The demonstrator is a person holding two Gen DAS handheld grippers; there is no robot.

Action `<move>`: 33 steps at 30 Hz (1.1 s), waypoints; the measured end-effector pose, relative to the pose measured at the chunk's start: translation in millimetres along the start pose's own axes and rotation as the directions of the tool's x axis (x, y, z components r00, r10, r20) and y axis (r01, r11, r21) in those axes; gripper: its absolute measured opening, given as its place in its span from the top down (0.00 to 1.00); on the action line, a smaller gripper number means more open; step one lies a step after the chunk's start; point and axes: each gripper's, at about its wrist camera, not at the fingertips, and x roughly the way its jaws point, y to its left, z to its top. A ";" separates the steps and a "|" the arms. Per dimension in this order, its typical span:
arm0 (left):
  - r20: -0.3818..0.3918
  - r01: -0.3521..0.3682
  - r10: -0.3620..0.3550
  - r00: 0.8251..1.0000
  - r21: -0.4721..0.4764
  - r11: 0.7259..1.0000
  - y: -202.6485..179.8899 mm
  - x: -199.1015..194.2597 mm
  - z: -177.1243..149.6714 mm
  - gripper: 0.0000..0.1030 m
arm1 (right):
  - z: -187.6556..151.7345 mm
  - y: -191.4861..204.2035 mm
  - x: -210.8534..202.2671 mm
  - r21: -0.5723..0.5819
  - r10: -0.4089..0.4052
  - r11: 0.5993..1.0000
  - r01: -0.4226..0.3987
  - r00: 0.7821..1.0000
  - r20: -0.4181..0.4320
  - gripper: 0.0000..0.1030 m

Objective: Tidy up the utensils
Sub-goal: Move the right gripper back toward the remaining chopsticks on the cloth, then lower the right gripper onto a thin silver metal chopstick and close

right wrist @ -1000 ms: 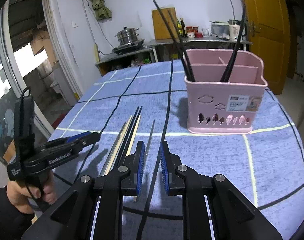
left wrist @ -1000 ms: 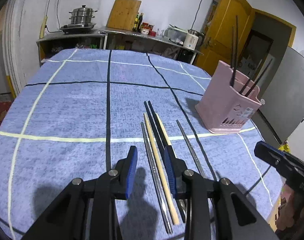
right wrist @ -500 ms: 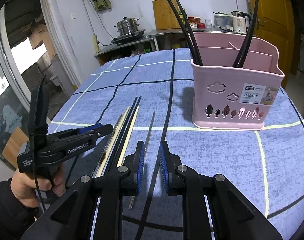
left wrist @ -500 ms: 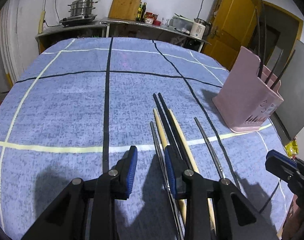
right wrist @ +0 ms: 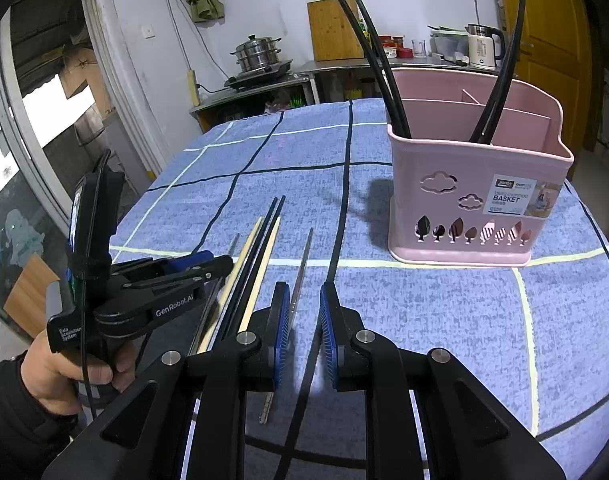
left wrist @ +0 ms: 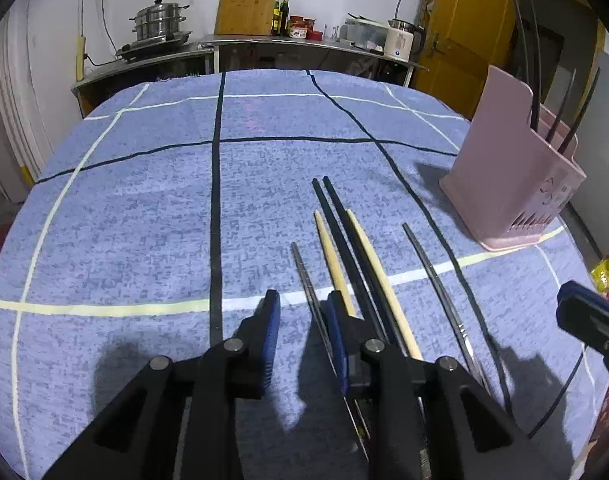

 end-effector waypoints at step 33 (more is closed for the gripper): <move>-0.066 -0.027 0.023 0.998 -0.068 0.997 47.9 -3.0 4.6 0.93 | 24.5 16.1 105.0 -0.080 -0.084 0.994 0.071 0.983 -0.162 0.84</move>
